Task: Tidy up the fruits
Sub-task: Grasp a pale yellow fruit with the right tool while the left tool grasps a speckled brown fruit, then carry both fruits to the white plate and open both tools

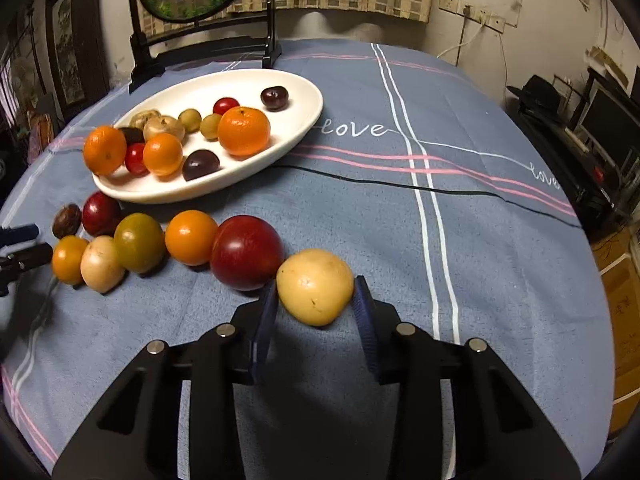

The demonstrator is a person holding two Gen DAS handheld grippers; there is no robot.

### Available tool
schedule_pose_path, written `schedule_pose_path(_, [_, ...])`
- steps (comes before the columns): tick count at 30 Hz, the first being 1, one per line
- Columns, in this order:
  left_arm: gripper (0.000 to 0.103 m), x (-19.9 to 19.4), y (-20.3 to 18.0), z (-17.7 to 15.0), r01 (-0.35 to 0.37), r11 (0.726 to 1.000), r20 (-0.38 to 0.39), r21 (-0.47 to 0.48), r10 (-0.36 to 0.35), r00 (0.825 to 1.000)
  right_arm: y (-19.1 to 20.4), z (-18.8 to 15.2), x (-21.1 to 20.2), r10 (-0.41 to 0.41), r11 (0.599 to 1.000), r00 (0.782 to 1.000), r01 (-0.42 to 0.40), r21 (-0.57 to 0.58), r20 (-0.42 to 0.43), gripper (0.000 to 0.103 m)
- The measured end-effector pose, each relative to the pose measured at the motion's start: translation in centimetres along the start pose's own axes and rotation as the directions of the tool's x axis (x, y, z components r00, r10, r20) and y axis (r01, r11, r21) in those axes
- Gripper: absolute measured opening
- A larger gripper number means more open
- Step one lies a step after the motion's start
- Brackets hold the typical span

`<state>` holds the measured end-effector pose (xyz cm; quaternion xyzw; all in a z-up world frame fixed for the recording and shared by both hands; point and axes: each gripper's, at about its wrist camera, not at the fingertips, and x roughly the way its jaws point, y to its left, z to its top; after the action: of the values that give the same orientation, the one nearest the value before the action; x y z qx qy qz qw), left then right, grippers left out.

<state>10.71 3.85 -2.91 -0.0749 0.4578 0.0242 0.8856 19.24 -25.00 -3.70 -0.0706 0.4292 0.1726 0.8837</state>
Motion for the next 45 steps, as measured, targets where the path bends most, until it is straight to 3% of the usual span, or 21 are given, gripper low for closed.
schedule_pose_path(5, [0.092, 0.5, 0.3, 0.5, -0.019, 1.0, -0.003, 0.0, 0.019, 1.0, -0.3, -0.9, -1.1, 0.05, 0.998, 0.999, -0.051, 0.033, 0.018, 0.038])
schedule_pose_path(14, [0.091, 2.6, -0.2, 1.4, -0.05, 0.999, -0.027, 0.022, 0.051, 0.998, -0.4, -2.0, -2.9, 0.062, 0.996, 0.997, -0.064, 0.058, 0.038, 0.038])
schedule_pose_path(16, [0.085, 2.8, -0.4, 1.6, -0.064, 0.997, -0.023, 0.031, 0.065, 0.998, -0.5, -2.0, -3.1, 0.061, 0.996, 0.997, -0.063, 0.06, 0.041, 0.038])
schedule_pose_path(21, [0.044, 2.6, -0.8, 2.1, -0.068, 0.997, -0.004, 0.035, 0.068, 0.998, -0.5, -2.2, -3.4, 0.065, 0.996, 0.997, -0.067, 0.062, 0.046, 0.038])
schedule_pose_path(32, [0.043, -0.4, -0.8, 2.6, -0.033, 0.999, 0.042, 0.025, 0.032, 0.999, 0.6, -1.0, -5.5, 0.09, 0.996, 0.991, -0.091, 0.014, 0.099, 0.038])
schedule_pose_path(39, [0.043, -3.1, -2.8, 6.6, 0.006, 0.997, 0.124, 0.081, -0.016, 0.992, 3.5, 2.7, -6.0, 0.133, 0.989, 0.979, -0.122, -0.08, 0.155, 0.038])
schedule_pose_path(45, [0.044, -1.9, -4.9, 11.7, 0.014, 0.994, 0.174, 0.112, -0.033, 0.984, 6.4, 7.7, -3.9, 0.161, 0.981, 0.97, -0.137, -0.138, 0.181, 0.038])
